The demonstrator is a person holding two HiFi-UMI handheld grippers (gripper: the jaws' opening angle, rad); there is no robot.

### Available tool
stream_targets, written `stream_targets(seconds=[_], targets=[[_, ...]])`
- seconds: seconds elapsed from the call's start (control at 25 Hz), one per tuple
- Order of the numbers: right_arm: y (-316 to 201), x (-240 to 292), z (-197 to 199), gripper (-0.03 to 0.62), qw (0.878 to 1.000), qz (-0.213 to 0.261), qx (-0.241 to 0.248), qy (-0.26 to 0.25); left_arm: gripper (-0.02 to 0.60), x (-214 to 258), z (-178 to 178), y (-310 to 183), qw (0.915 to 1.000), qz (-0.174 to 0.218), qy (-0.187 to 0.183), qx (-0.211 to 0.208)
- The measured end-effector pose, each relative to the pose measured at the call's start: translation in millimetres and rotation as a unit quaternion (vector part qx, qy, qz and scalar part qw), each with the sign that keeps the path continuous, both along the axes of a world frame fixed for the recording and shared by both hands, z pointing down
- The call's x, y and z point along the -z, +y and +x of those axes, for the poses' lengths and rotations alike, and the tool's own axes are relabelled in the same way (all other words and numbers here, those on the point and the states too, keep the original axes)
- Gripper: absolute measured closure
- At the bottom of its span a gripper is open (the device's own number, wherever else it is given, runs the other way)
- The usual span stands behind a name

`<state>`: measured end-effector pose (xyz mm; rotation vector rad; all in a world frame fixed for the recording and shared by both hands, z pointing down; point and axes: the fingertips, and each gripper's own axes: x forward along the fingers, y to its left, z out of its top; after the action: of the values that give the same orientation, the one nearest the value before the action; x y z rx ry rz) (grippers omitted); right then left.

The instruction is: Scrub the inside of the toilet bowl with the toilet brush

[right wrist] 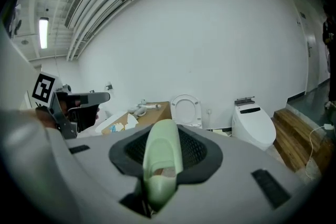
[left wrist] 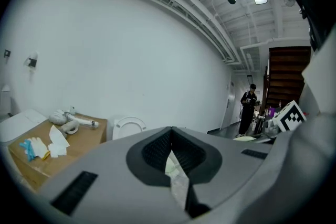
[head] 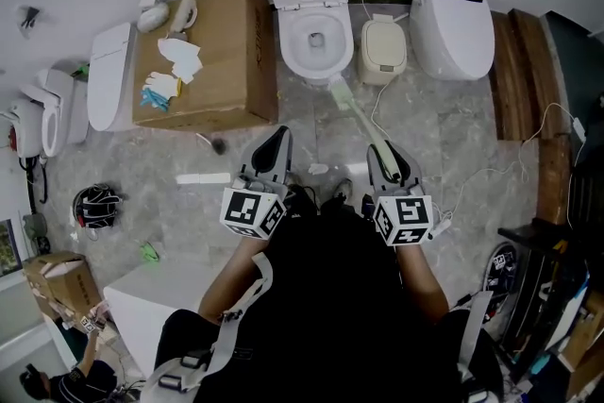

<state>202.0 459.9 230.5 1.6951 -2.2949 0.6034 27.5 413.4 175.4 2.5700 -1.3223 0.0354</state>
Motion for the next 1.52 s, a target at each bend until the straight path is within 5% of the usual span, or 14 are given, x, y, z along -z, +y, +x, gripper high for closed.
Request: stream_targets(seconds=[0.4,1.04,1.52], targets=[[-62.0,-39.3,9.7,0.473,1.0,-0.023,0.008,0.007,0.574,-20.3,-18.0,-38.2,0.999,-0.017,-0.012,0.039],[-287.3,-82.1,-51.0,0.473,0.996,-0.082,-0.045,0.006,0.574,-21.4,-85.7,-271.5,0.9998,-0.019,-0.003,0.001],[-386.8,-133.1,-67.8,0.473,0.989,-0.133,-0.067,0.006,0.574,-29.6,-107.2,-360.1,0.9995,-0.032,0.002,0.007]])
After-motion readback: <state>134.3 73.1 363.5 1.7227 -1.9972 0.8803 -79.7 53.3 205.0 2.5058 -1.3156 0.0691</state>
